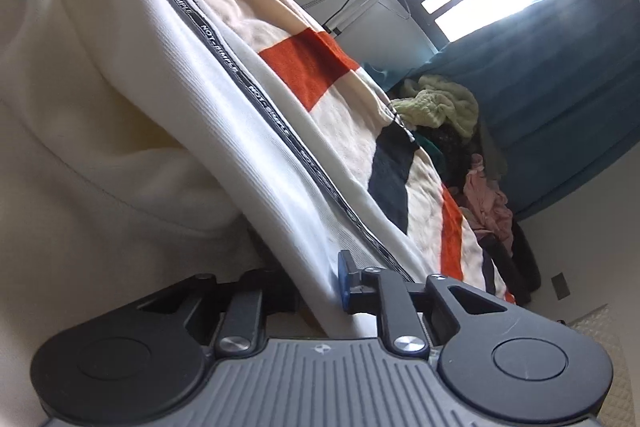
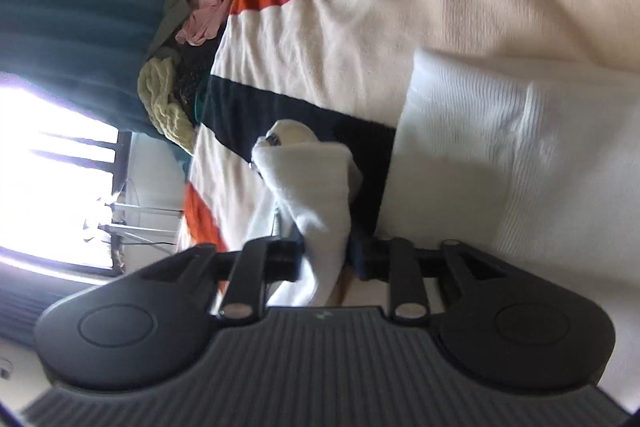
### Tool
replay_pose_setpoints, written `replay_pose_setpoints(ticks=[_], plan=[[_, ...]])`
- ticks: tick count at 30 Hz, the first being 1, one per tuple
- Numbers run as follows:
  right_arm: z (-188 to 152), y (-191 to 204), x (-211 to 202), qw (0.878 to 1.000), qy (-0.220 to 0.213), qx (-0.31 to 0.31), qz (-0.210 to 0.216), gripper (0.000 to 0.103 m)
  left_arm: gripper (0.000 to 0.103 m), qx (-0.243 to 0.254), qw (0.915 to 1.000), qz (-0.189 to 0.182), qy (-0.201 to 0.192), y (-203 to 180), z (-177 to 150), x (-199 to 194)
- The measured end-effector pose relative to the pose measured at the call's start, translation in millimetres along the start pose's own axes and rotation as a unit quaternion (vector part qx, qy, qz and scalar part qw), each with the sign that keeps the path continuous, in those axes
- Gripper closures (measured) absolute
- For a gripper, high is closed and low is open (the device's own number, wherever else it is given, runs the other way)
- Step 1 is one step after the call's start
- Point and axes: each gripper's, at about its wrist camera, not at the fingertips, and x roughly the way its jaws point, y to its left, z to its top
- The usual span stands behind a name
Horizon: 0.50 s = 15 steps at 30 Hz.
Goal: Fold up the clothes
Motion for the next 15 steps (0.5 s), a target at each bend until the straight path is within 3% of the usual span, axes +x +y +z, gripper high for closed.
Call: replay_pose_setpoints(ticks=[2, 4, 7, 10, 12, 15], plan=[[-3.2, 12.1, -15.7, 0.999, -0.028, -0.044, -0.006, 0.035, 0.066, 0.007, 1.0, 0.005, 0.001, -1.5, -1.6, -4.0], [-8.5, 16.4, -27.8, 0.997, -0.054, -0.058, -0.009, 0.034, 0.061, 0.003, 1.0, 0.002, 0.001, -1.2, -3.5, -7.6], [-10.9, 17.1, -33.3, 0.997, -0.061, -0.047, -0.004, 0.037, 0.064, -0.007, 1.0, -0.003, 0.0, 0.3, -3.9, -10.6], [-8.2, 28.8, -26.0, 0.995, -0.053, -0.088, -0.012, 0.056, 0.072, -0.015, 0.9999, -0.001, -0.004, 2.0, -1.0, -11.2], [-5.3, 41.7, -13.8, 0.991, -0.058, -0.117, -0.043, 0.084, 0.088, -0.02, 0.9998, 0.0, -0.007, 3.1, 0.9, -11.6], [-0.2, 57.5, 6.1, 0.986, -0.054, -0.141, -0.068, 0.09, 0.095, -0.03, 0.9995, -0.001, -0.01, 5.1, 4.0, -12.0]])
